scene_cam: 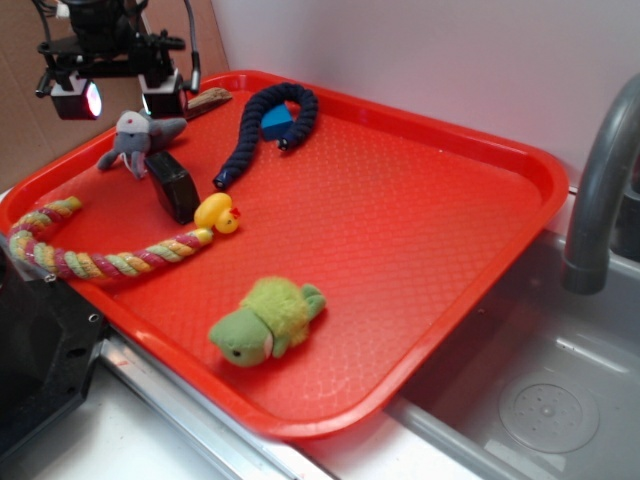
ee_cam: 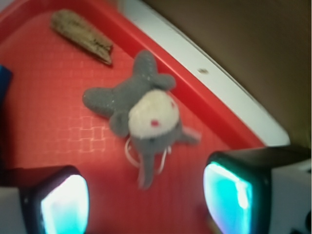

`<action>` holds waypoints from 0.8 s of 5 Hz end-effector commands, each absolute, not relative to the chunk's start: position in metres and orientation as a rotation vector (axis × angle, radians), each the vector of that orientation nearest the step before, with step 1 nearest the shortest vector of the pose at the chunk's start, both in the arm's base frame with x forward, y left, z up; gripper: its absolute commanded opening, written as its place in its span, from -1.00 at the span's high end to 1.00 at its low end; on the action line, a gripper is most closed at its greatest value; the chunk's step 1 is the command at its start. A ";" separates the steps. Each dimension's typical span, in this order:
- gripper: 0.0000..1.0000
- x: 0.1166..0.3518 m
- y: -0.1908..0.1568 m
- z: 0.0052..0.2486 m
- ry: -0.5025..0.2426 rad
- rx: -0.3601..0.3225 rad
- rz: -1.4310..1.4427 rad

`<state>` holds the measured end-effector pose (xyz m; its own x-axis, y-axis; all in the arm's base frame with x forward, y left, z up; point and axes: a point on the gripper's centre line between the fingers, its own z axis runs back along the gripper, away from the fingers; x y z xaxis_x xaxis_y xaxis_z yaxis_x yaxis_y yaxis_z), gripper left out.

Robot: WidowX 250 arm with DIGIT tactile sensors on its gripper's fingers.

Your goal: Grab the gray animal.

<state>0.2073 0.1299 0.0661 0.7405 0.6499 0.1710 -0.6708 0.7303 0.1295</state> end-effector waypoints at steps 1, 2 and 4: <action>-1.00 0.219 0.157 0.047 -0.089 0.149 0.622; -1.00 0.223 0.164 0.029 -0.071 0.141 0.577; 1.00 0.228 0.148 0.033 -0.112 0.113 0.519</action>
<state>0.2258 0.1373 0.0193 0.8569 0.5070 0.0929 -0.5139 0.8543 0.0784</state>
